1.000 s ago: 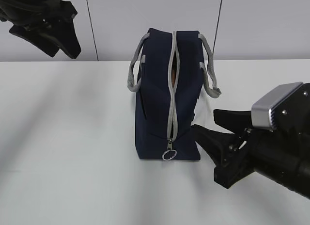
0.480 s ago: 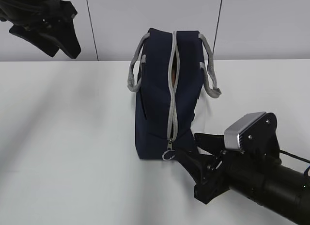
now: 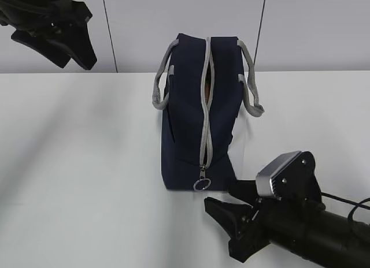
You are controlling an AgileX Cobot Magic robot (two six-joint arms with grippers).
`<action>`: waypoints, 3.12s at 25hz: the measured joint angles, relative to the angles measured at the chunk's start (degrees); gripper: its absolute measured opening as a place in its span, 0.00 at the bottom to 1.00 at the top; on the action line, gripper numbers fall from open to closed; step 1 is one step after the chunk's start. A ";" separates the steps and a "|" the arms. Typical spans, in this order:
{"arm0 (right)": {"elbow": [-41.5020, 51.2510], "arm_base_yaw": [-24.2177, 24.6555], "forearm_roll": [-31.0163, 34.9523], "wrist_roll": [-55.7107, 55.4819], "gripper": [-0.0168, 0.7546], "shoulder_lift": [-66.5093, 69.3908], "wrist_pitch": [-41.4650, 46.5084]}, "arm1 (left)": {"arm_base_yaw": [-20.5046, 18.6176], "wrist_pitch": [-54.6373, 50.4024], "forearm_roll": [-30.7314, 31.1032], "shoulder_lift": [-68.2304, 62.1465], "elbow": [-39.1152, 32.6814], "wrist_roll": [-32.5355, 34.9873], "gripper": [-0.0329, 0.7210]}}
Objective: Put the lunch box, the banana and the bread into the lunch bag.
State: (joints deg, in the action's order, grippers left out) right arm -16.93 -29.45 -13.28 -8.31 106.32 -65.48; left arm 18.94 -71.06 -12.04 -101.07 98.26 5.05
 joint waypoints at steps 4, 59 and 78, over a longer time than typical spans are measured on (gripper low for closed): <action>-0.95 0.00 -0.22 -1.14 0.61 2.70 0.00 | 0.00 0.00 0.00 0.00 0.00 0.00 0.61; -12.36 0.00 -4.16 -8.28 0.02 4.38 16.17 | 0.00 0.00 0.00 0.00 0.00 0.00 0.55; -11.16 0.00 -11.34 -16.63 0.02 -17.47 33.05 | 0.00 0.00 -1.19 0.00 0.00 0.00 0.55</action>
State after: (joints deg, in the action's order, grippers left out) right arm -28.10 -29.45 -24.62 -24.94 88.85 -32.43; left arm 18.94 -71.06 -13.23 -101.07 98.26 5.05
